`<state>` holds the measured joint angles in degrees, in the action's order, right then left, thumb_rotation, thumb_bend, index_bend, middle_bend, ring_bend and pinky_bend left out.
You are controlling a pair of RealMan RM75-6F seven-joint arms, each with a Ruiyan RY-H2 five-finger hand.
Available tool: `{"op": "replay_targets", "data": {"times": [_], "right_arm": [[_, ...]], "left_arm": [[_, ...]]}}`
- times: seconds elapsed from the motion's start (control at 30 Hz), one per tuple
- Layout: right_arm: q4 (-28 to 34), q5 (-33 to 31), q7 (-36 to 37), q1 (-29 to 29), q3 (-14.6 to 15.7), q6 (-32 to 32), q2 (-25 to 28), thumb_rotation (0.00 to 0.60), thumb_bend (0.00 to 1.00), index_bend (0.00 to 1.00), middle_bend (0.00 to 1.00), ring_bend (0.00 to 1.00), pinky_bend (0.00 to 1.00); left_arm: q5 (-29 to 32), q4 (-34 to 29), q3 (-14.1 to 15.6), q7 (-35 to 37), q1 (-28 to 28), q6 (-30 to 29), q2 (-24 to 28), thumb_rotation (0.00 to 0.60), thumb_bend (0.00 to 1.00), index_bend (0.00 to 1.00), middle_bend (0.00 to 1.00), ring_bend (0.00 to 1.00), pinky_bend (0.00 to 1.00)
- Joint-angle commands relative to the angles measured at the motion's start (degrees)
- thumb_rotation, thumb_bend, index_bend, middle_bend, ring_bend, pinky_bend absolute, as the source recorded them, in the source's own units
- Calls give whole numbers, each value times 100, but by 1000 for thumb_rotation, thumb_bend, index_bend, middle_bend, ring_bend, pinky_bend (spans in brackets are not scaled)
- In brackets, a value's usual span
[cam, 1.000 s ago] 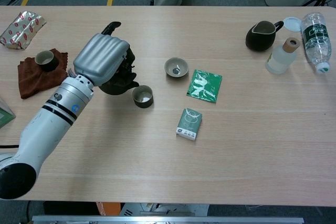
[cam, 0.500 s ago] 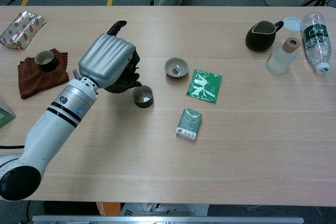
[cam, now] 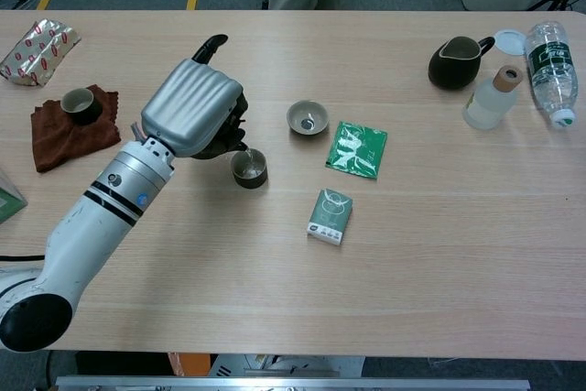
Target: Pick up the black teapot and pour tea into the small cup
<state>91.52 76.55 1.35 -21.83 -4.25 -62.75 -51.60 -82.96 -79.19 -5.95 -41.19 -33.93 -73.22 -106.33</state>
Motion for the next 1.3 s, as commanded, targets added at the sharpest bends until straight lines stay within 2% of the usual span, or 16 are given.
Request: {"op": "replay_targets", "data": {"times": [0.03, 1.03, 1.3], "right_arm": [[-8, 7, 9, 11, -4, 2, -7, 600, 185, 145, 213, 115, 164], [-37, 46, 3, 66, -89, 26, -38, 600, 185, 145, 213, 115, 164], [-32, 31, -35, 72, -102, 41, -51, 600, 185, 145, 213, 115, 164]], "left_arm": [[-15, 9, 10, -15, 6, -2, 8, 600, 301, 871, 974, 766, 56], [-261, 94, 36, -109, 12, 0, 128, 600, 303, 870, 974, 765, 56], [-39, -63, -65, 82, 46, 118, 152, 600, 302, 870, 974, 765, 56]]}}
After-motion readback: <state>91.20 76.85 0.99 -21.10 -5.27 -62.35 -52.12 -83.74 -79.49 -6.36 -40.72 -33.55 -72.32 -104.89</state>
